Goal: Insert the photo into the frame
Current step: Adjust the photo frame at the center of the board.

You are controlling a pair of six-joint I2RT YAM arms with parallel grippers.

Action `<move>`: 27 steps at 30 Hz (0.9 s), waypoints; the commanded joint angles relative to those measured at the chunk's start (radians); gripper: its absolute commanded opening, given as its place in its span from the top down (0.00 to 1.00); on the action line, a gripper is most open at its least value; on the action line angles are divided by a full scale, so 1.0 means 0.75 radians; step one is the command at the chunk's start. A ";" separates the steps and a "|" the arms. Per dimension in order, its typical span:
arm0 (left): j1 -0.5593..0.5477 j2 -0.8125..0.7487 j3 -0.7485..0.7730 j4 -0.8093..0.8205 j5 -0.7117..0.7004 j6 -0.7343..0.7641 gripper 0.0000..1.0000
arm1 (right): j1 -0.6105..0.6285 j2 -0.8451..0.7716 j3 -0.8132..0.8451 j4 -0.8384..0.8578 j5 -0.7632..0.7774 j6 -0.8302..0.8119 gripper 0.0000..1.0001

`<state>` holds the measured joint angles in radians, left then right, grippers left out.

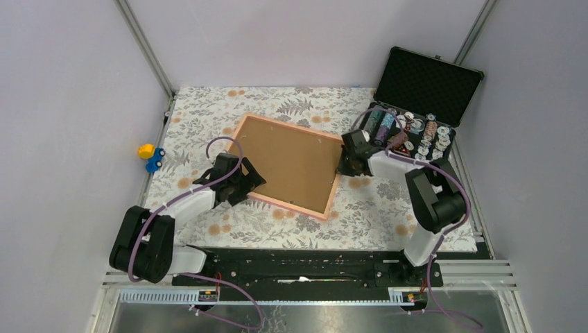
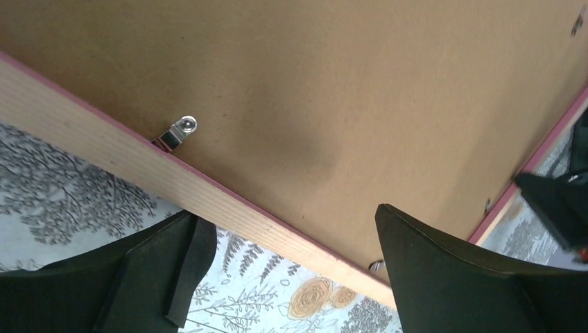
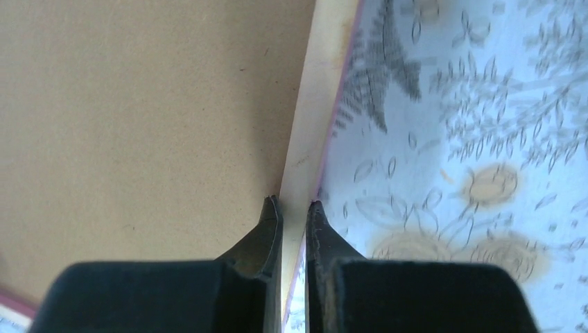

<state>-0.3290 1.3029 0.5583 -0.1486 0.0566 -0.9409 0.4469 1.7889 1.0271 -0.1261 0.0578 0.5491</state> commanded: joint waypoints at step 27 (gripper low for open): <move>0.138 -0.114 -0.067 0.194 0.104 0.276 0.01 | 0.165 -0.487 0.133 -0.403 -0.062 -0.174 0.02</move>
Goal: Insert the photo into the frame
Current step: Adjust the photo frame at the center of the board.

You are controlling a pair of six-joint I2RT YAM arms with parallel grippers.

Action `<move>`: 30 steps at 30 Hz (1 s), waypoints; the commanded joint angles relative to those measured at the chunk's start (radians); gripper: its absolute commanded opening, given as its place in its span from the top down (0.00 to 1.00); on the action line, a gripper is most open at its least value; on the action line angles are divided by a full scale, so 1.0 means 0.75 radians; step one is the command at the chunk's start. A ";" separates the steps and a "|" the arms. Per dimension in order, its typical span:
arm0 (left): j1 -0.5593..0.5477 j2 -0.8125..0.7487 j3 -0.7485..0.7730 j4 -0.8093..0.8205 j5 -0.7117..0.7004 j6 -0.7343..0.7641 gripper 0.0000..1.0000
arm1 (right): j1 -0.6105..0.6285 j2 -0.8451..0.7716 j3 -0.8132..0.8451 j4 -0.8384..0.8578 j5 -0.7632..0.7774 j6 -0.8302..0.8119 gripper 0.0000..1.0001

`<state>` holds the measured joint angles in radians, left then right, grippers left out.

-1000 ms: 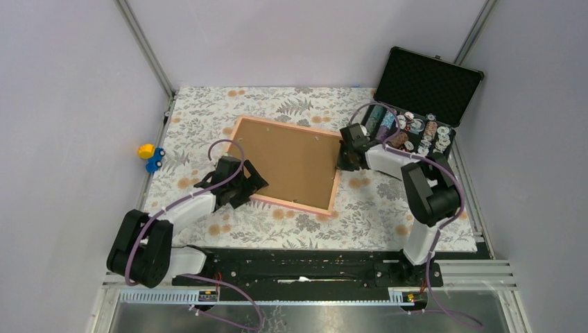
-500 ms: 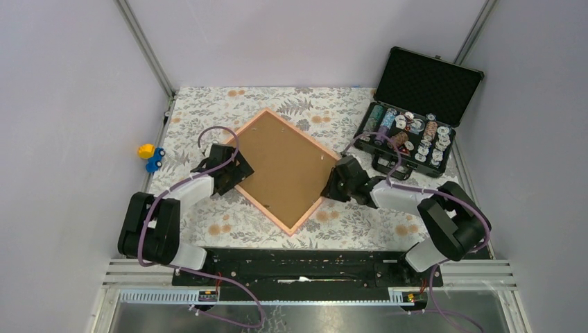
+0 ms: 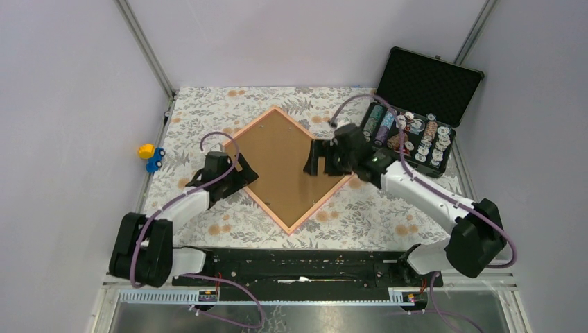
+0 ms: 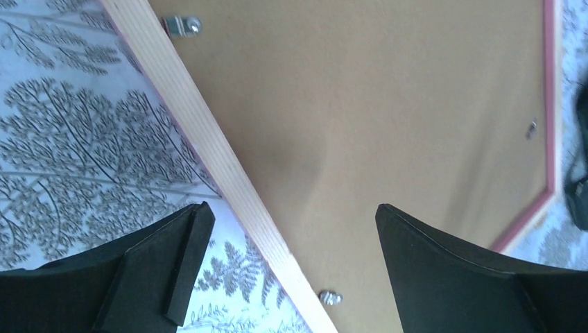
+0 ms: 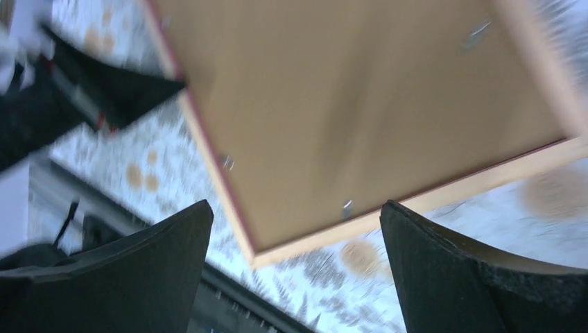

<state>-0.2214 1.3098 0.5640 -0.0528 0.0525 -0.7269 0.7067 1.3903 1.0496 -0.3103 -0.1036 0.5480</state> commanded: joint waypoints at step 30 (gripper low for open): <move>-0.116 -0.160 -0.208 0.232 0.090 -0.072 0.01 | -0.326 0.649 0.118 0.159 0.025 -0.196 0.13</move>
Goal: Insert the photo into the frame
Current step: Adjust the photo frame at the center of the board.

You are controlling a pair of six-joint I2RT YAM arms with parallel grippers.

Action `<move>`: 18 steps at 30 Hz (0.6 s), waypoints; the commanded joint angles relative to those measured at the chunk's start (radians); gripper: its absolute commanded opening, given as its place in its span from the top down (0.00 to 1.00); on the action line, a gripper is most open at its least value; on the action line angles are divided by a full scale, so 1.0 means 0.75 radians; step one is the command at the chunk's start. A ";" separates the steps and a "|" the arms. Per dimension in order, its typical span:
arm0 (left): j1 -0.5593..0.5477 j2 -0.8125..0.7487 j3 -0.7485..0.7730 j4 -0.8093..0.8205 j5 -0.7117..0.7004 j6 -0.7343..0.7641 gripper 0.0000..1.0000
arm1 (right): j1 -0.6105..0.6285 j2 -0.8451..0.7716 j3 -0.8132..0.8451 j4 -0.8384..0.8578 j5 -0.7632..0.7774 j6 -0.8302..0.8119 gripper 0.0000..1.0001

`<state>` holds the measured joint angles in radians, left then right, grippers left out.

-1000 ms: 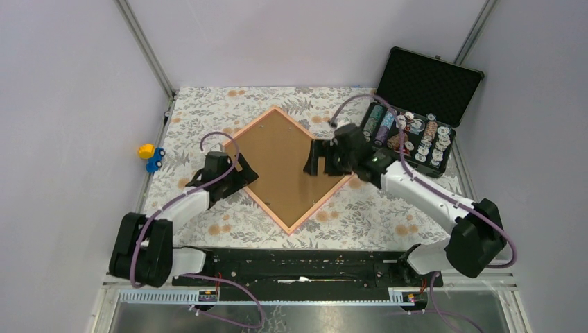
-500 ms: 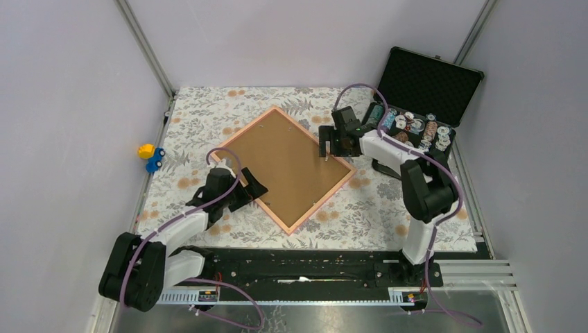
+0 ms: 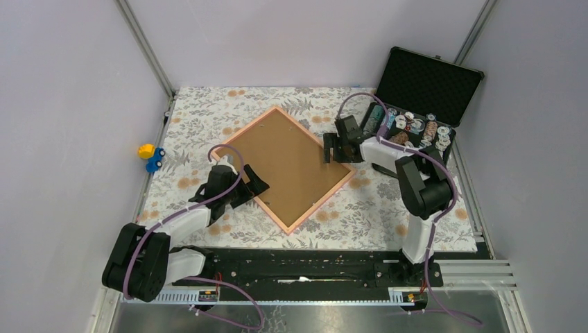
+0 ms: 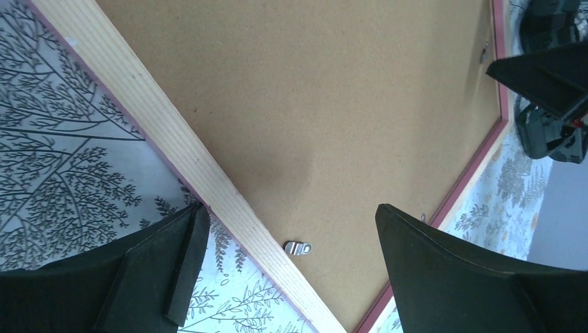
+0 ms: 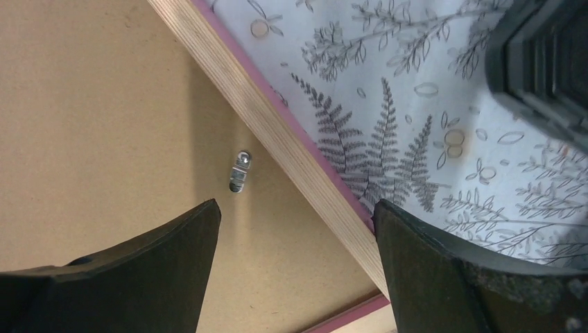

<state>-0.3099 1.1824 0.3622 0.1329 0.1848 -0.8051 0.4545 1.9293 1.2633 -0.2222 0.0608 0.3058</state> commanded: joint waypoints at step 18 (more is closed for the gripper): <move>0.049 0.083 0.082 -0.018 -0.100 0.008 0.01 | 0.151 -0.331 -0.350 -0.060 -0.017 0.249 0.02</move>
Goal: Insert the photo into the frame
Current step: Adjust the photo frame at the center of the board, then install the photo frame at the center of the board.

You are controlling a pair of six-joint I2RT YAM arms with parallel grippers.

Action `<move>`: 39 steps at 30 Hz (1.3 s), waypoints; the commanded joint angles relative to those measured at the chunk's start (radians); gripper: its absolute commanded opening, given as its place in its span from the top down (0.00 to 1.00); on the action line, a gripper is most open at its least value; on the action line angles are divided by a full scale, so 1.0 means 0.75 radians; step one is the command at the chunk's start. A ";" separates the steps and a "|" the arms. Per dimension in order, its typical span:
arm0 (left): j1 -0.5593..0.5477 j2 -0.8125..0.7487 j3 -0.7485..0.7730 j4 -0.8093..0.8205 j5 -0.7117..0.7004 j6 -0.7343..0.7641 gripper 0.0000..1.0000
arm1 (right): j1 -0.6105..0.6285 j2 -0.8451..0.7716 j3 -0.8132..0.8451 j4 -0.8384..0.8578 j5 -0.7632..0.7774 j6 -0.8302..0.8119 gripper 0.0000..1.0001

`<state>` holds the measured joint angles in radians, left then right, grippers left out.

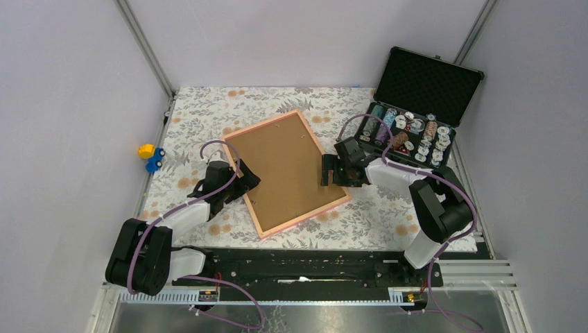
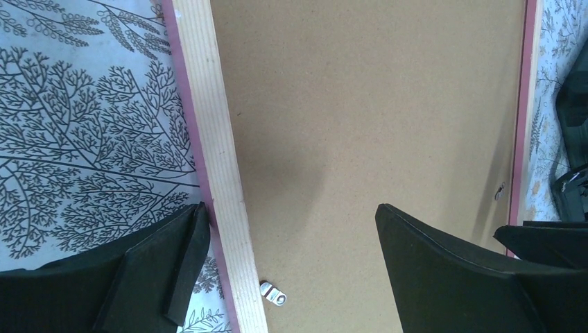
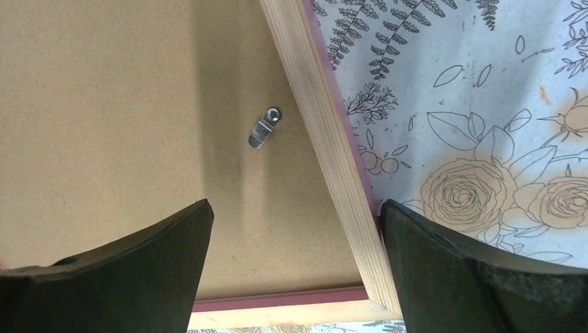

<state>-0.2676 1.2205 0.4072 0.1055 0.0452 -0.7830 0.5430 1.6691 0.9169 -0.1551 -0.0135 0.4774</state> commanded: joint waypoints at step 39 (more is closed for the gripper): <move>0.001 0.055 0.017 0.037 0.114 -0.019 0.02 | 0.035 0.255 0.341 -0.237 0.211 -0.092 0.85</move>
<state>-0.2615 1.2369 0.4095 0.1280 0.0677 -0.7834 0.5503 1.8462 1.1683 -0.3500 0.1673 0.3885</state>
